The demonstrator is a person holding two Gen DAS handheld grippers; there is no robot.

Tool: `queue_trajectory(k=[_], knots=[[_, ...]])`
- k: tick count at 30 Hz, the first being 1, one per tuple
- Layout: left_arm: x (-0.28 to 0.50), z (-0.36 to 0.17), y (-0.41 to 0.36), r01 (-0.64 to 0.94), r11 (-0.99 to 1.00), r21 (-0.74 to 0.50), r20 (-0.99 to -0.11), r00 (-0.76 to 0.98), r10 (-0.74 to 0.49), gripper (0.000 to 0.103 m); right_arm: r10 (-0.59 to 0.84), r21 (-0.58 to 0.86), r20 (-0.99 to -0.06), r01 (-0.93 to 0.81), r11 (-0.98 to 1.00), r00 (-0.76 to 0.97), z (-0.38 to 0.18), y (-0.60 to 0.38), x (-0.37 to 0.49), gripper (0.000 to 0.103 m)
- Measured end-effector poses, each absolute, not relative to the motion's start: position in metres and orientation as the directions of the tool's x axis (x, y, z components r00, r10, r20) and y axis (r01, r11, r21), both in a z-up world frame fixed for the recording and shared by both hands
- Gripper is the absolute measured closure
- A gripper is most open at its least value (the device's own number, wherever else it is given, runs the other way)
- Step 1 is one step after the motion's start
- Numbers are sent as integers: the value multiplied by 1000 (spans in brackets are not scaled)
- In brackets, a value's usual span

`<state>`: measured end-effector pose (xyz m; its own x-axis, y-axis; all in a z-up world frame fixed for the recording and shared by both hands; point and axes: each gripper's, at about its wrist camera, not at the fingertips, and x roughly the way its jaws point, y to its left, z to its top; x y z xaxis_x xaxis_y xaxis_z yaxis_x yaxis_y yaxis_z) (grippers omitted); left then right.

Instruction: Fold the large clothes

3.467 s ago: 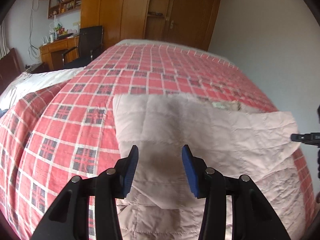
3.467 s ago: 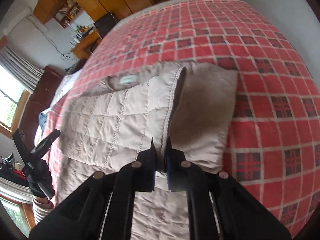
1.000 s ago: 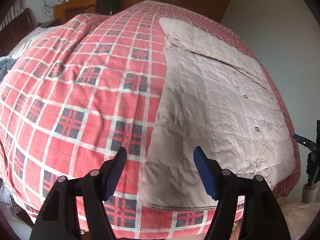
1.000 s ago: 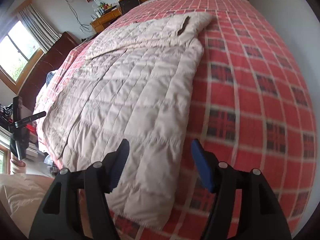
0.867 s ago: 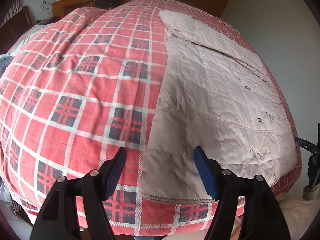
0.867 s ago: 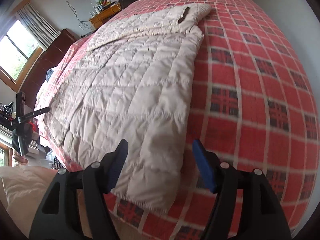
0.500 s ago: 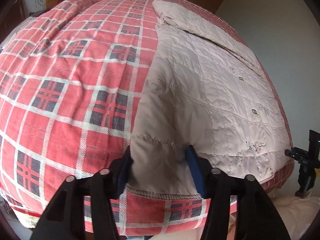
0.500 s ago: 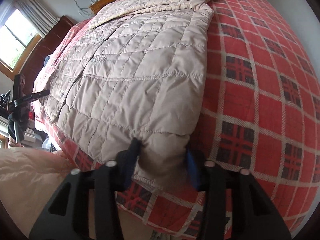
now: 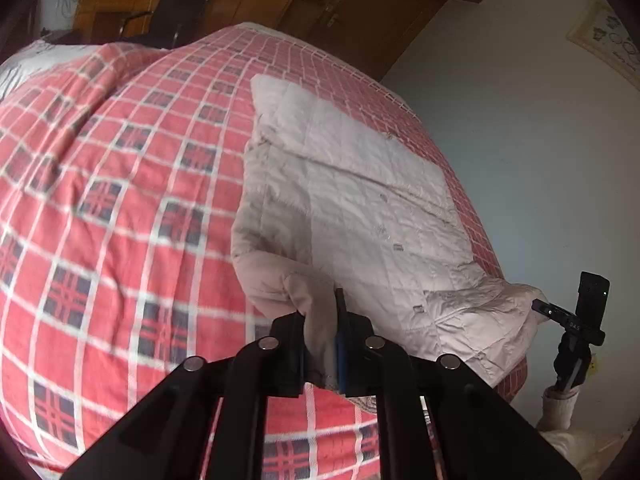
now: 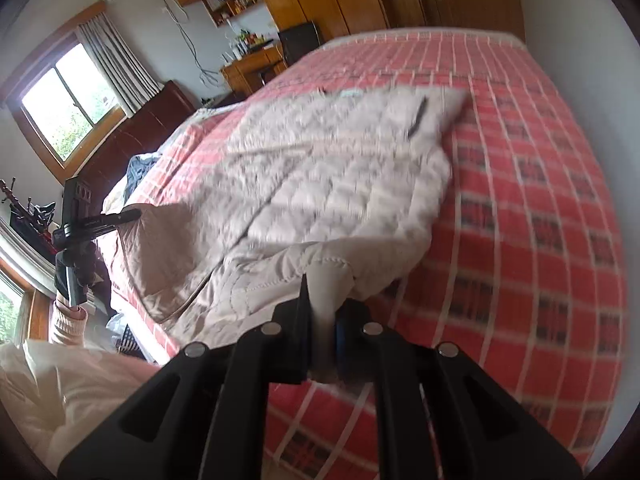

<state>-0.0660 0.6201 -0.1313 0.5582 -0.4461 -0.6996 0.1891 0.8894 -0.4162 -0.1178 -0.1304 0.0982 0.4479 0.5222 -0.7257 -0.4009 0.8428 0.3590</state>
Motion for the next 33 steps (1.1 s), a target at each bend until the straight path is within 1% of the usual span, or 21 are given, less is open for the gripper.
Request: queue_trajectory(k=[5, 11, 16, 26, 27, 28, 31, 33], knots=[[-18, -109, 610, 221, 883, -415, -673, 578, -461, 92, 549, 398, -708, -390, 830, 444, 111, -135, -62, 95], [48, -105, 605, 228, 881, -415, -676, 571, -466, 92, 541, 432, -739, -334, 838, 403, 96, -138, 5, 95], [95, -114, 607, 209, 879, -428, -680, 566, -466, 92, 527, 453, -762, -272, 849, 376, 77, -145, 52, 95], [170, -136, 616, 129, 881, -456, -708, 548, -447, 91, 517, 501, -773, -147, 853, 367, 49, -162, 119, 94], [176, -140, 615, 123, 880, -459, -714, 539, -447, 91, 516, 502, -775, -141, 853, 365, 47, -161, 123, 94], [180, -143, 615, 119, 880, -460, -718, 533, -448, 90, 518, 507, -775, -132, 852, 362, 45, -161, 128, 91], [189, -147, 620, 106, 856, -506, -710, 512, -483, 85, 535, 538, -765, -102, 837, 358, 41, -167, 135, 89], [191, -145, 628, 99, 823, -559, -686, 503, -526, 83, 567, 579, -742, -85, 811, 357, 41, -175, 137, 86]])
